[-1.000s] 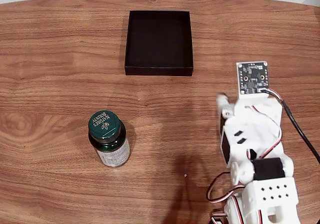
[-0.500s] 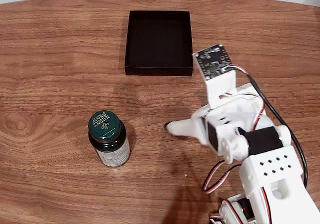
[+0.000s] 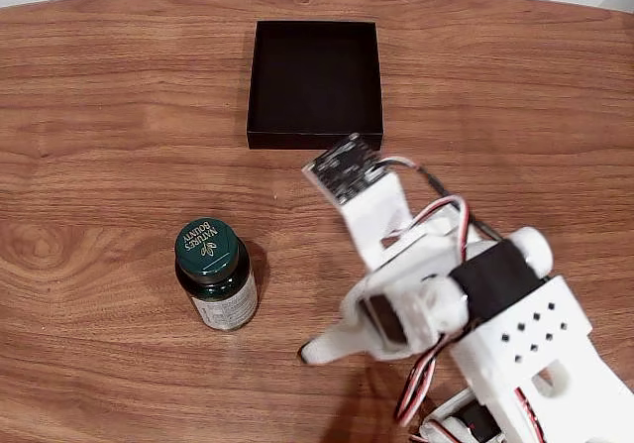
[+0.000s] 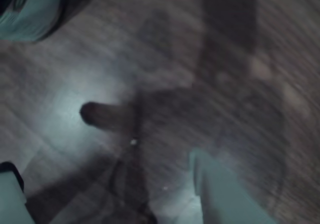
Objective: Pick up the pill bottle and place it in the black box.
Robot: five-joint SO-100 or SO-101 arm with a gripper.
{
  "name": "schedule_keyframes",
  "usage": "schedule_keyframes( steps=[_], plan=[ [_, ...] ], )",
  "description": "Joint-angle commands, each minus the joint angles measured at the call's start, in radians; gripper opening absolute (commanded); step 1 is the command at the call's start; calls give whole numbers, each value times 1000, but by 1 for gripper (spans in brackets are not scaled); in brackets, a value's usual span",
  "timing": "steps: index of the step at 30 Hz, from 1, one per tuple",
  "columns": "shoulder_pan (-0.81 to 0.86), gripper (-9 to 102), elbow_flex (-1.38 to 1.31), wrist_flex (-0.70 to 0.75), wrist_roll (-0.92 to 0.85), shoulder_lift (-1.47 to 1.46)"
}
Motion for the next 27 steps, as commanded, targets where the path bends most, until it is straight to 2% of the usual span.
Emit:
schedule_keyframes(
  steps=[1, 7, 12, 27],
  plan=[
    [-87, 42, -20, -55, -57, 46],
    [-137, 48, 152, -357, -87, 60],
    [-186, 48, 158, -448, -130, 3],
    [-241, 52, 397, -931, -167, -51]
  ],
)
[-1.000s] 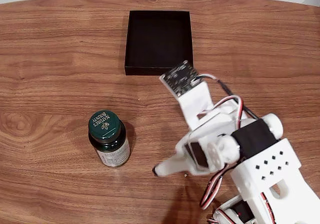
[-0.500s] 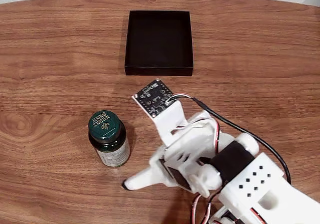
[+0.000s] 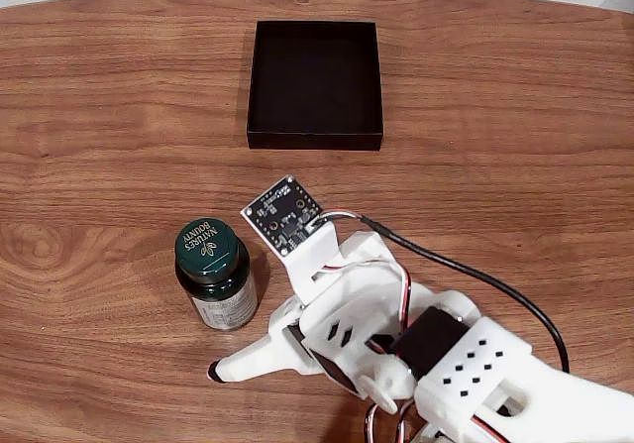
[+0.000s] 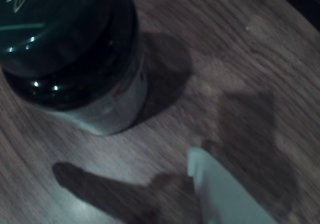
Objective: Pick up the pill bottle and place it in the black box.
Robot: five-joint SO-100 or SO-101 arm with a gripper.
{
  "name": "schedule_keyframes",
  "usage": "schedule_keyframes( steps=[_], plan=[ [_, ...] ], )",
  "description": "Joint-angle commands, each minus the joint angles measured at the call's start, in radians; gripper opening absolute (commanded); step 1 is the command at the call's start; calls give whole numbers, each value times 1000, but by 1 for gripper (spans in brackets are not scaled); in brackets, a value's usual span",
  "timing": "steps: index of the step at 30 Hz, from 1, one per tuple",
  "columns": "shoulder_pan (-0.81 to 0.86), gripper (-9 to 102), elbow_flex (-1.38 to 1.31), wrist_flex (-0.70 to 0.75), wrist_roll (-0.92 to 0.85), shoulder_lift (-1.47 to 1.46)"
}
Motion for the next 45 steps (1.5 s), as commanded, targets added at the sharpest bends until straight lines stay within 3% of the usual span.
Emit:
schedule_keyframes(
  steps=[1, 6, 19, 27, 38, 45],
  plan=[
    [-8, 53, 41, -167, -14, 11],
    [-3, 52, 120, -362, -43, 0],
    [-23, 38, 118, -577, -63, -91],
    [-49, 34, 117, -640, -61, -160],
    [-66, 34, 114, -853, -54, -348],
    [-67, 33, 107, -868, -64, -367]
  ],
)
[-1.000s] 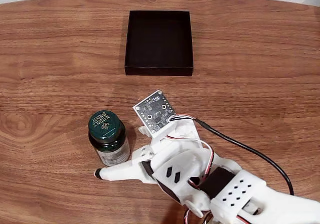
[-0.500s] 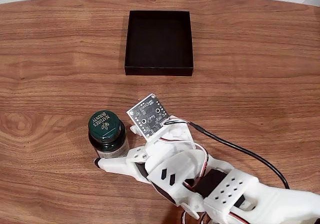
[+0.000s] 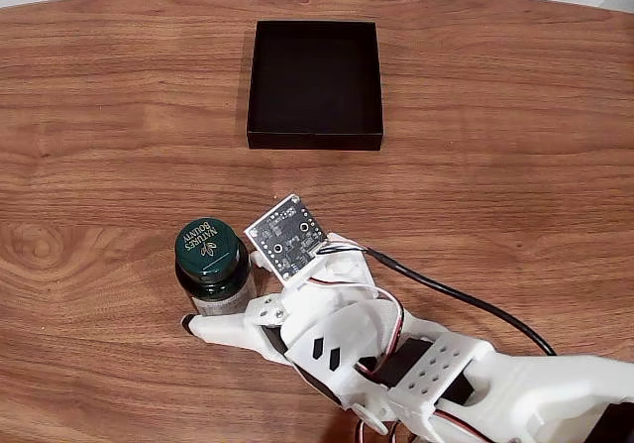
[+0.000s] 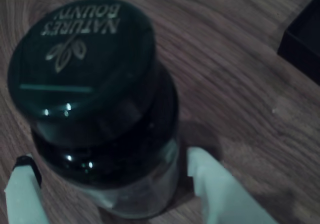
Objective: Pick up the pill bottle and place it in the black box.
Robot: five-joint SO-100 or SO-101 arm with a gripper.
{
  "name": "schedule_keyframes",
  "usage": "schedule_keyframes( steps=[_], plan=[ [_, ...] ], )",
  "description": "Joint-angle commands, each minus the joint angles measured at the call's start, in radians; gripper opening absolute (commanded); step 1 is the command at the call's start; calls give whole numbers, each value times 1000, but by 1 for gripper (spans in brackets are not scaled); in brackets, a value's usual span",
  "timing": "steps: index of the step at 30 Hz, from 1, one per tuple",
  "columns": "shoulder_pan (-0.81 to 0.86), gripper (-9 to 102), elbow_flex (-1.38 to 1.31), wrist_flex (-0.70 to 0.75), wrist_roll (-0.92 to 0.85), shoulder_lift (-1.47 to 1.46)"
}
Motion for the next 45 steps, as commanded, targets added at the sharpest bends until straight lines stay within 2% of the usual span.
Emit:
schedule_keyframes(
  steps=[1, 11, 14, 21, 31, 34, 37, 42, 45],
  plan=[
    [-3, 32, -31, -32, 3, -11],
    [-11, 29, -137, -58, -8, -141],
    [-14, 29, -176, -110, -8, -219],
    [-3, 13, -202, -176, -15, -281],
    [11, 9, -218, -160, -25, -236],
    [9, 10, -219, -152, -25, -229],
    [12, 18, -244, -126, -26, -236],
    [55, 30, -434, 84, -8, -272],
    [89, 34, -606, 192, -2, -347]
  ],
)
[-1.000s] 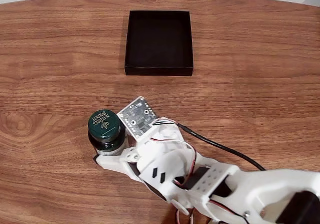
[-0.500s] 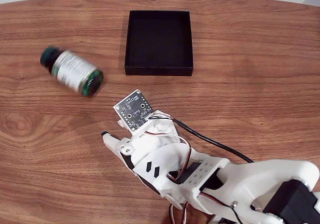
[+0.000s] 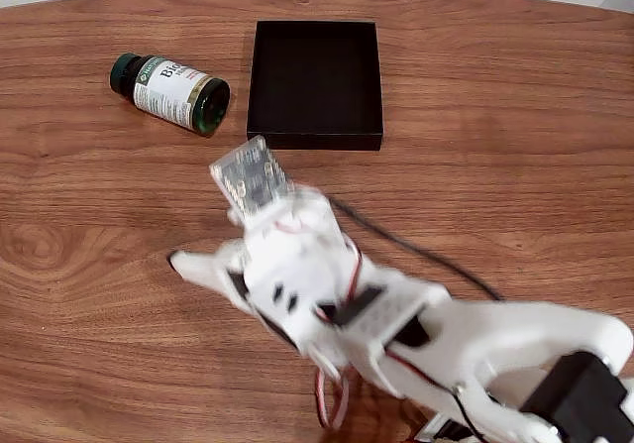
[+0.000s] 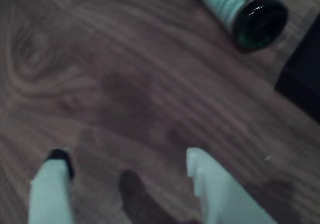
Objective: Pick up the pill bottle and place it in the black box.
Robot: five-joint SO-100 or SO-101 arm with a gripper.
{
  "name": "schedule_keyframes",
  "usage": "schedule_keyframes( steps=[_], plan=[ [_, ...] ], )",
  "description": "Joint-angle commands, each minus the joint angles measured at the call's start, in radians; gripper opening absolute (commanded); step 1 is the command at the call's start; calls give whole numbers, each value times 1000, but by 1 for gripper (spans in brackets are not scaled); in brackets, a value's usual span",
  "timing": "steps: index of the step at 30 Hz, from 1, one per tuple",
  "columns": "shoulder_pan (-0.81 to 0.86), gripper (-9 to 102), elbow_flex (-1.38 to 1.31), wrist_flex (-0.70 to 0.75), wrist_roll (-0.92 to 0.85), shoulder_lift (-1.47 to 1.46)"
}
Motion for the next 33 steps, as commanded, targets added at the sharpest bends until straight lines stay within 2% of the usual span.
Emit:
schedule_keyframes(
  steps=[1, 8, 22, 33],
  plan=[
    [51, 35, -296, 143, 25, -64],
    [130, 39, -669, 360, 109, -291],
    [147, 45, -1296, 733, 471, -672],
    [192, 45, -1753, 830, 591, -925]
  ],
)
